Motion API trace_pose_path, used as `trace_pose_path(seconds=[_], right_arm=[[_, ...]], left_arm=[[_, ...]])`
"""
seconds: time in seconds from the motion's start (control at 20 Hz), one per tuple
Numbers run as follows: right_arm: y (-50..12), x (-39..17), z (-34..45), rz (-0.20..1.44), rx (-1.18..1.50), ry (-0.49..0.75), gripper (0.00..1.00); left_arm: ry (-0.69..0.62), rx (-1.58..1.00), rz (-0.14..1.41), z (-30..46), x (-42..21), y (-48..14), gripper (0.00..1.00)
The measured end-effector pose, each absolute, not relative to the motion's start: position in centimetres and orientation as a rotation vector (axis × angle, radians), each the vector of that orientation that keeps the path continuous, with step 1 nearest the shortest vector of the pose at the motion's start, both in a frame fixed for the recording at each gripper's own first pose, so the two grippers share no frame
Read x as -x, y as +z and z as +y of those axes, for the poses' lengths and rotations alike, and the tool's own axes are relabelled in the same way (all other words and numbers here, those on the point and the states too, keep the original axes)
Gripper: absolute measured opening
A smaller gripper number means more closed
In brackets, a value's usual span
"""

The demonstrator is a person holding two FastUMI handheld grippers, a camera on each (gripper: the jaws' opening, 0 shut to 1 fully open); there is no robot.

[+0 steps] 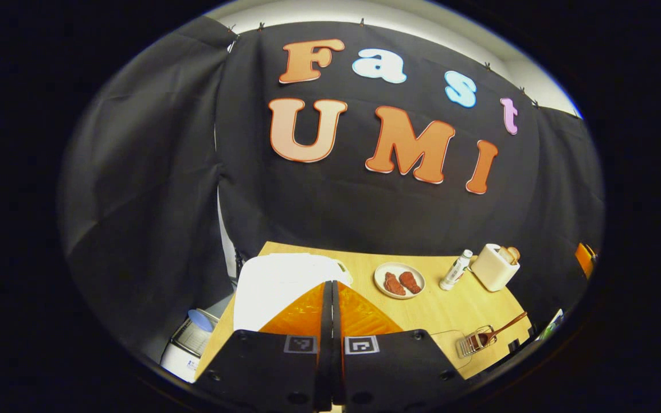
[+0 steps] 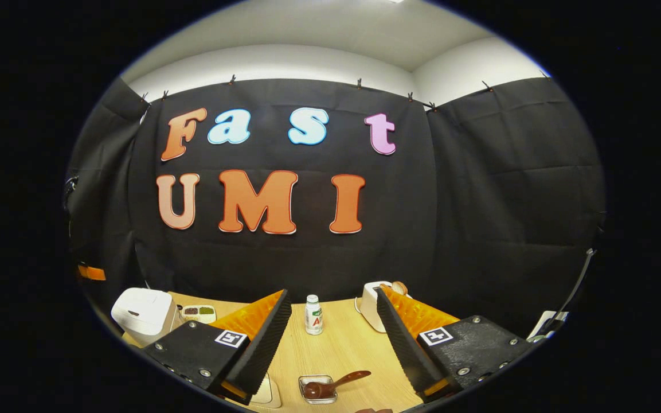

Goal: Close the left gripper, press the button to open the rice cooker; take a wooden spoon from the chopstick holder with the right hand, scoop a spoonful of rice and pour it into the rice cooker, then put the wooden spoon back into the chopstick holder.

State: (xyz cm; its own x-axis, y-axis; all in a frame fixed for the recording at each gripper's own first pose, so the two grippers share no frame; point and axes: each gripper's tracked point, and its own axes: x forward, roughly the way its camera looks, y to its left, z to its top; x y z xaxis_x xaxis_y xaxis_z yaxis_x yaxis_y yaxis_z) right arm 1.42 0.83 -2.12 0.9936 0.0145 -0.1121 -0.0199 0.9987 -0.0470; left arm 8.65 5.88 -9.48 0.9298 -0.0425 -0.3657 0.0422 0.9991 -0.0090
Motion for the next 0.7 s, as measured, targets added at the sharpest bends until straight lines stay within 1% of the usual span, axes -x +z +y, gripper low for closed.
trace_pose_path(seconds=[0.4,0.7], right_arm=[[-4.5,-0.9,-0.6,0.172,0.052,-0.009,0.94],[-5.3,-0.7,-0.8,0.193,0.049,-0.011,0.94]], left_arm=[[-0.116,0.004,0.603,6.4,-13.1,-15.7,0.05],[-0.110,0.014,0.712,7.1,-14.1,-20.2,0.05]])
